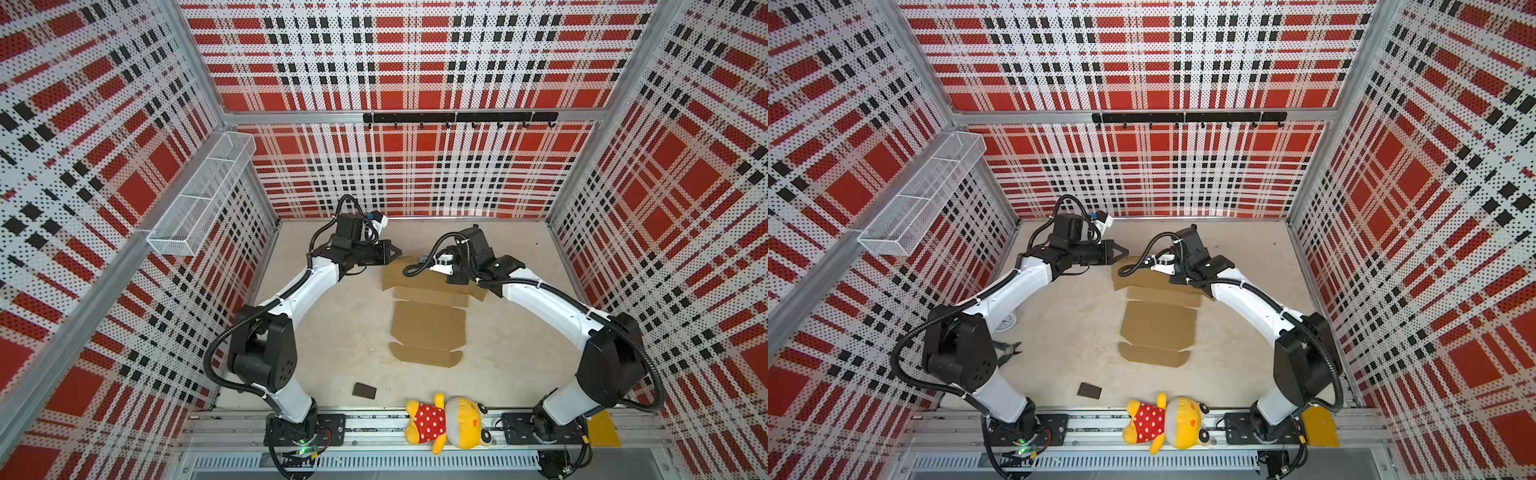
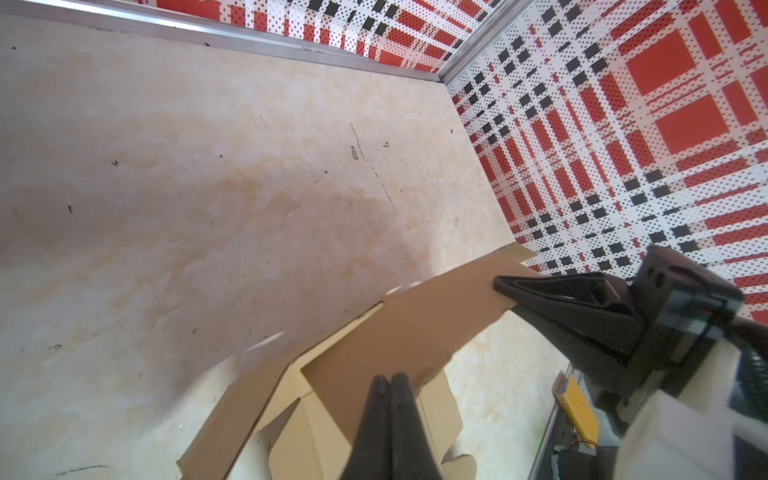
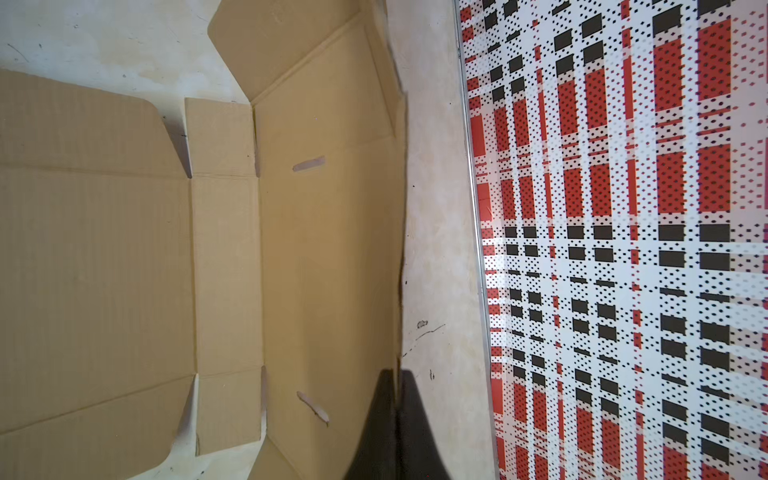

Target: Fold the paper box

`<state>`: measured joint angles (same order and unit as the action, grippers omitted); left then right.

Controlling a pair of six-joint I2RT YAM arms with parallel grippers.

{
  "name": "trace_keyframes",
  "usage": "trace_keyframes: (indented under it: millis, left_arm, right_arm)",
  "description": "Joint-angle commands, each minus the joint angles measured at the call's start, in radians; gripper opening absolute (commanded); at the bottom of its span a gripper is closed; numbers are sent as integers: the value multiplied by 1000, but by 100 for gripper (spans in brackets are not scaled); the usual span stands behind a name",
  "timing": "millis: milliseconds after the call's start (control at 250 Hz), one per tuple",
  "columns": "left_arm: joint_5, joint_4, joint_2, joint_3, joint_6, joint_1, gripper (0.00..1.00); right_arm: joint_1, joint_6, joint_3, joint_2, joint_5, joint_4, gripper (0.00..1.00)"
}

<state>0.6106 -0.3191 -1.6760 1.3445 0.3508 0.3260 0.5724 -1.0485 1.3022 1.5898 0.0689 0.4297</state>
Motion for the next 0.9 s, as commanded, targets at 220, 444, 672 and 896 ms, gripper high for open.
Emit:
trace_keyframes:
  millis: [220,444,672,896]
  left_arm:
    - [-12,-38,-28,3,-23,46,0]
    - [10,-4,-40,-31,0,67,0]
    - [75,52,-74,-27,85,76,0]
    - [107,69,-110,-9,130,97,0]
  right_arm:
    - [5,-12,6,4,-7,-51,2]
    - [6,0,11,4,-17,-49,2]
    - [7,10,5,4,-27,-49,3]
    - [10,21,1,9,-33,-56,3]
